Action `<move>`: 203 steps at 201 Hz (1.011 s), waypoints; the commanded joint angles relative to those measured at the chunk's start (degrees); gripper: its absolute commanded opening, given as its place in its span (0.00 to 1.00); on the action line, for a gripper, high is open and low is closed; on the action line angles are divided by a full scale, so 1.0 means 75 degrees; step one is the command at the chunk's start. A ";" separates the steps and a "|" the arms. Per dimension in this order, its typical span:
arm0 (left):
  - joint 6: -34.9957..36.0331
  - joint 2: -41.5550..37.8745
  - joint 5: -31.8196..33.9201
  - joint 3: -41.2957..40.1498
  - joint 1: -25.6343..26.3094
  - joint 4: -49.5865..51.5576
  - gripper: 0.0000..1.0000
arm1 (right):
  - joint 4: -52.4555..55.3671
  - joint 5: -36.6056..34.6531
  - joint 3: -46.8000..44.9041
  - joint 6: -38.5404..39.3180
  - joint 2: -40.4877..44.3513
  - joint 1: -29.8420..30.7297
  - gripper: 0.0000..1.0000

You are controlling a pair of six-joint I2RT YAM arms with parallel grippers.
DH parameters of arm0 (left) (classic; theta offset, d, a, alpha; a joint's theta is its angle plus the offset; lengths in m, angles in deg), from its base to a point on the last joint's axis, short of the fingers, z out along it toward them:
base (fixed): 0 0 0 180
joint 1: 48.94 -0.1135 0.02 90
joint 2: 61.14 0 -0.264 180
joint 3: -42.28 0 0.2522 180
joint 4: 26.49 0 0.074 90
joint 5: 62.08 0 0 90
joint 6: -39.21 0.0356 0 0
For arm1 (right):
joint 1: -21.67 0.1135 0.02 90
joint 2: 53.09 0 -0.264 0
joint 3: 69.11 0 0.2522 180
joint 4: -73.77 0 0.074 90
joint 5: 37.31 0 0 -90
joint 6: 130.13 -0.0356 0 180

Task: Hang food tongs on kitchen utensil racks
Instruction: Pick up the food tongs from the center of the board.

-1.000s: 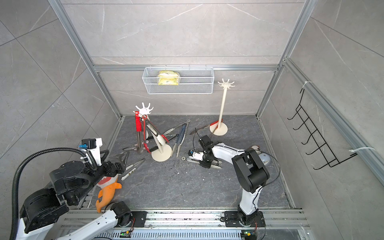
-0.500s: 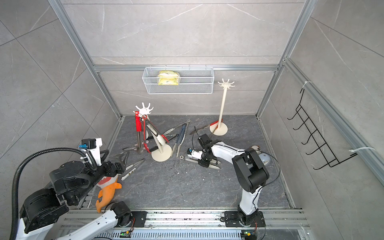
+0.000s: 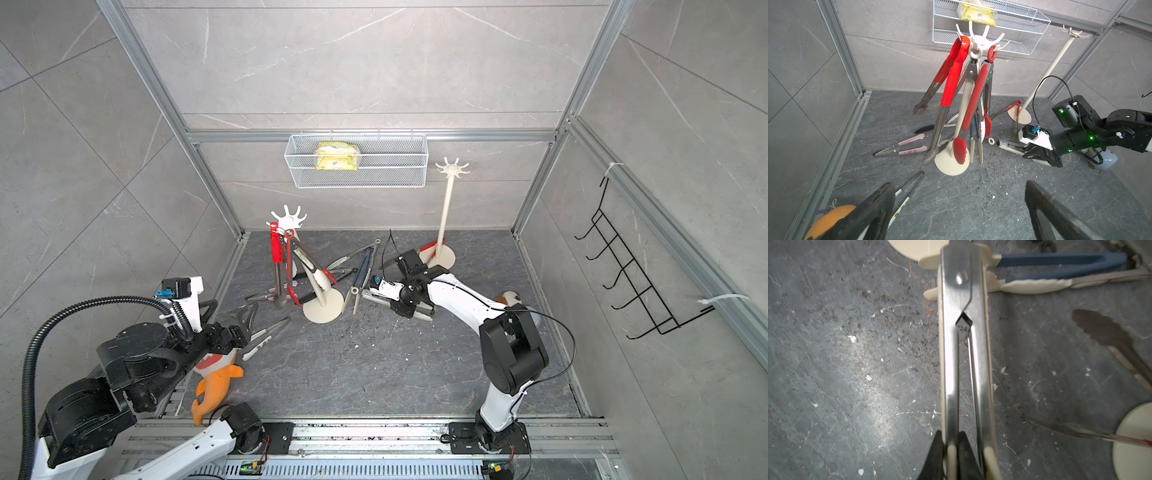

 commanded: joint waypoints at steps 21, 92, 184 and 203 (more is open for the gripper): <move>0.0098 -0.0071 0.0104 0.0126 0.0021 -0.0248 0.99 | 0.0192 0.0199 0.0588 -0.0221 0.0541 -0.0196 0.00; 0.0159 0.0023 0.0058 0.0124 0.0021 -0.0317 0.99 | -0.0335 0.0535 0.1369 -0.0962 0.1114 -0.0403 0.00; 0.0151 -0.0015 0.0050 0.0025 0.0028 -0.0373 1.00 | -0.0931 0.1950 0.2605 -0.2032 0.1412 -0.0425 0.00; 0.0158 -0.0024 0.0055 -0.0004 0.0025 -0.0402 0.99 | -0.1068 0.2383 0.2633 -0.2189 0.1486 -0.0409 0.00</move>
